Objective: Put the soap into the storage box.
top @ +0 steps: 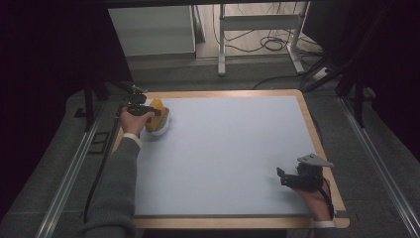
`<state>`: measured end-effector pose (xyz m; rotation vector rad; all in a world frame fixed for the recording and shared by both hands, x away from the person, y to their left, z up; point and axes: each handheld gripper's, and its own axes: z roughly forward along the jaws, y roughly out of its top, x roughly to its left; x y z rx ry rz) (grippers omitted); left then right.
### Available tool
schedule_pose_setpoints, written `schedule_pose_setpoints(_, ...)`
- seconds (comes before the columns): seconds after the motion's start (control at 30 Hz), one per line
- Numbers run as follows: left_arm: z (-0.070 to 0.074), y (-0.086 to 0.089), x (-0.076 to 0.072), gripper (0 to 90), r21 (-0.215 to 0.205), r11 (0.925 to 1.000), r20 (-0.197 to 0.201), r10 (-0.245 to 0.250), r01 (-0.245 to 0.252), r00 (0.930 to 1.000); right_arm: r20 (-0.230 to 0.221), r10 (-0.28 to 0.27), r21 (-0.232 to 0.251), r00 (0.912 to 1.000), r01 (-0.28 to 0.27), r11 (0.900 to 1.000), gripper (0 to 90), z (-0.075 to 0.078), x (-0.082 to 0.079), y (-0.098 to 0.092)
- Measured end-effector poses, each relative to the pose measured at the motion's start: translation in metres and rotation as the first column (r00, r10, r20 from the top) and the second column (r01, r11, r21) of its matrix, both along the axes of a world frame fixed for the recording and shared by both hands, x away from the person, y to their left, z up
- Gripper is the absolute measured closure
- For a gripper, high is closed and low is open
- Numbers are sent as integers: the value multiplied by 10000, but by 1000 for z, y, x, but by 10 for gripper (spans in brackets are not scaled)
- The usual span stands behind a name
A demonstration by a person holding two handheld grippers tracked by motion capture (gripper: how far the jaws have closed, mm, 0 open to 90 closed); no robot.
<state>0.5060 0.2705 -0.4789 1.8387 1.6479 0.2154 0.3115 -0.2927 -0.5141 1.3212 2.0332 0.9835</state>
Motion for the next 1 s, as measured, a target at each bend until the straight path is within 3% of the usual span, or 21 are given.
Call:
schedule_pose_setpoints(0.03,0,1,0,600,-52,10000,20,-20,20,10000,0,0,0,10000,0,10000,56,0,0,0)
schedule_pose_setpoints(0.13,5,2,-1,437,-188,9998,294,20,-15,9996,13,15,29,10000,-15,10000,56,0,0,0)
schedule_pose_setpoints(0.17,8,2,-2,437,30,10000,391,76,-77,9992,13,15,29,10000,-15,10000,56,0,0,0)
schedule_pose_setpoints(0.23,12,3,-3,330,528,9984,340,174,-192,9993,27,32,15,10000,-32,10000,56,1,0,0)
schedule_pose_setpoints(0.33,15,6,-6,260,1016,9944,358,263,-298,9990,25,54,7,10000,-54,10000,56,1,0,0)
schedule_pose_setpoints(0.5,23,13,-15,221,638,9972,808,333,-385,9962,52,27,27,10000,-27,10000,56,1,-1,0)
schedule_pose_setpoints(0.57,27,14,-20,208,621,9980,902,84,-141,9959,32,44,0,10000,-44,10000,56,1,0,1)
schedule_pose_setpoints(0.7,35,15,-30,205,194,9994,1261,-297,275,9916,43,36,-12,10000,-36,10000,56,1,0,1)
schedule_pose_setpoints(0.87,41,13,-47,197,-97,9949,1541,-975,1002,9832,73,41,16,10000,-41,10000,56,2,-1,1)
schedule_pose_setpoints(0.93,42,11,-55,198,-286,9904,1673,-1283,1349,9775,84,44,20,10000,-44,10000,56,2,-1,1)
schedule_pose_setpoints(1.0,43,9,-63,204,-193,9854,1666,-1636,1691,9724,59,60,22,10000,-60,10000,56,2,0,2)
